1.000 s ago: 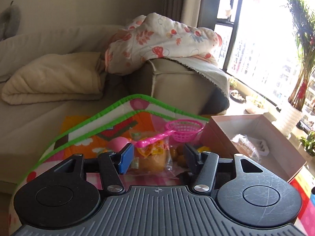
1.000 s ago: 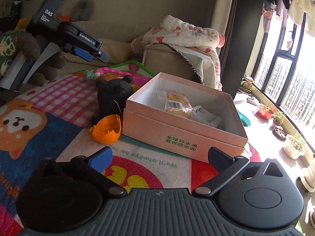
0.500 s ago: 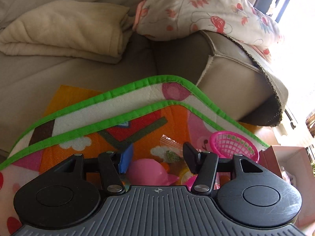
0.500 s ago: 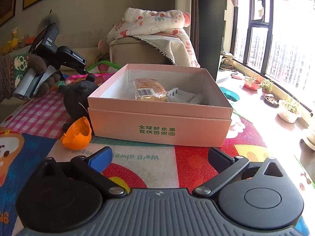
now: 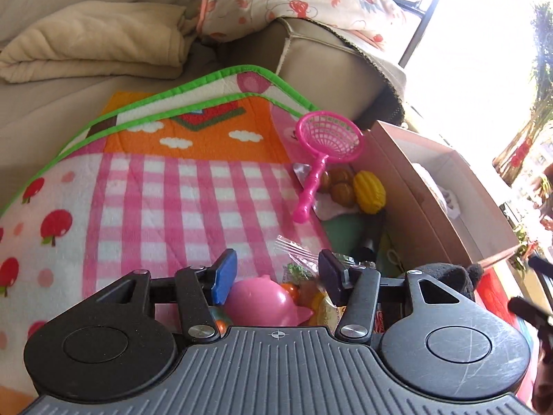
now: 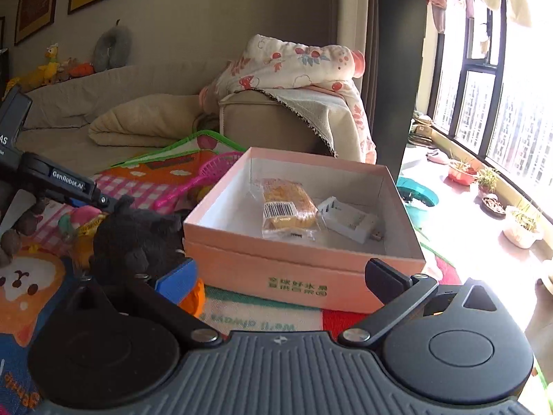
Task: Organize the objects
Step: 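Grasp the pink net scoop with the right tool while the left tool approaches the toy balls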
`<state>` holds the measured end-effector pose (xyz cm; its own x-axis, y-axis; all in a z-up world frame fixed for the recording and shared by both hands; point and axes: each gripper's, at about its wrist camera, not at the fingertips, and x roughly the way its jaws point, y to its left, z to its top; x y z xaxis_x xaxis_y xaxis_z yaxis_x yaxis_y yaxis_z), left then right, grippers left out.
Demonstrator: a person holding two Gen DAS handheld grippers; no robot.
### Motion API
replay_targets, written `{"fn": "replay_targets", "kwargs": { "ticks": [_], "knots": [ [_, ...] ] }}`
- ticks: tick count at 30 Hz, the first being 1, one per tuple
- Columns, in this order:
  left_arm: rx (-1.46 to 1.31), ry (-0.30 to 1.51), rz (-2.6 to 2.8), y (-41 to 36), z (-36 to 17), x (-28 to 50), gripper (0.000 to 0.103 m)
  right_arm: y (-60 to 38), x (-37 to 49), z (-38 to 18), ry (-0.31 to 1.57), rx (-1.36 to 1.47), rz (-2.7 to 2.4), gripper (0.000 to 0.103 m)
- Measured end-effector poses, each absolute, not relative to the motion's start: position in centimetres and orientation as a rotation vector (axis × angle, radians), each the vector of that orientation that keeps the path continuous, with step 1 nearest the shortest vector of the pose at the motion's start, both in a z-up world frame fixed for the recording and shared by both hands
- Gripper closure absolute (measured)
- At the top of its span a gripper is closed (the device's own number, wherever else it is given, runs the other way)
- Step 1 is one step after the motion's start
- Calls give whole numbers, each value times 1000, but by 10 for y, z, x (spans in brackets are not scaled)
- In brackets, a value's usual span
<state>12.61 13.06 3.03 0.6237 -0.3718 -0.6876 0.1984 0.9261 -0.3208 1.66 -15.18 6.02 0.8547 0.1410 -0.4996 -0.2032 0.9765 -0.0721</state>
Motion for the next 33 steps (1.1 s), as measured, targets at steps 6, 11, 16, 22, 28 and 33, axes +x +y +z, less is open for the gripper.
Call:
{"fn": "replay_targets", "kwargs": {
  "ticks": [6,11,16,22,28,33],
  "knots": [
    [-235,670,-277,145,42,72,47,-105,137,140,665,-62,352,0],
    [-312,532,-184,172,59,40,47,-38,244,111,845,-194,295,0],
    [-338,520,-135,199,54,19,47,6,303,54,958,-331,186,0],
    [-430,515,-62,235,40,6,47,26,314,23,1012,-467,171,21],
    [-485,507,-51,244,34,3,47,32,275,42,908,-535,183,22],
    [-480,497,-67,239,40,-8,47,18,210,116,781,-421,316,22]
  ]
}}
